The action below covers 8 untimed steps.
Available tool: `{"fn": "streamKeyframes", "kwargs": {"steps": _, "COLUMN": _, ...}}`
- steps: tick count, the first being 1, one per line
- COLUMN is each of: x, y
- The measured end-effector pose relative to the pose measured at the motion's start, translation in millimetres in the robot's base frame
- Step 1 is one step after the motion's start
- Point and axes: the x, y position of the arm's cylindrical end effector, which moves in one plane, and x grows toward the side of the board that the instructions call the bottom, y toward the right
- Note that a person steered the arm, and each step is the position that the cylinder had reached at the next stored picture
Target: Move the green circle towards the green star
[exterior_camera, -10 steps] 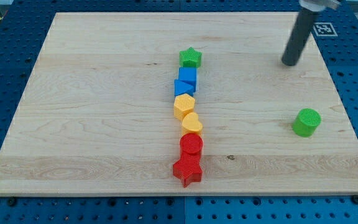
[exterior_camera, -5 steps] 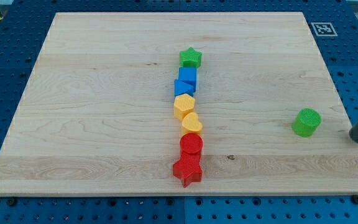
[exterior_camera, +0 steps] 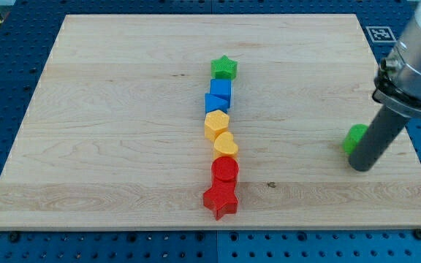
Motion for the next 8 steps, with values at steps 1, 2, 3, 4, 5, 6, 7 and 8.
{"fn": "streamKeyframes", "kwargs": {"steps": 1, "x": -27, "y": -2}}
{"fn": "streamKeyframes", "kwargs": {"steps": 2, "x": -58, "y": -2}}
{"fn": "streamKeyframes", "kwargs": {"steps": 3, "x": -87, "y": -2}}
{"fn": "streamKeyframes", "kwargs": {"steps": 4, "x": -117, "y": -3}}
{"fn": "streamKeyframes", "kwargs": {"steps": 5, "x": -120, "y": -5}}
{"fn": "streamKeyframes", "kwargs": {"steps": 6, "x": -82, "y": -5}}
{"fn": "streamKeyframes", "kwargs": {"steps": 7, "x": -40, "y": -5}}
{"fn": "streamKeyframes", "kwargs": {"steps": 8, "x": -19, "y": -3}}
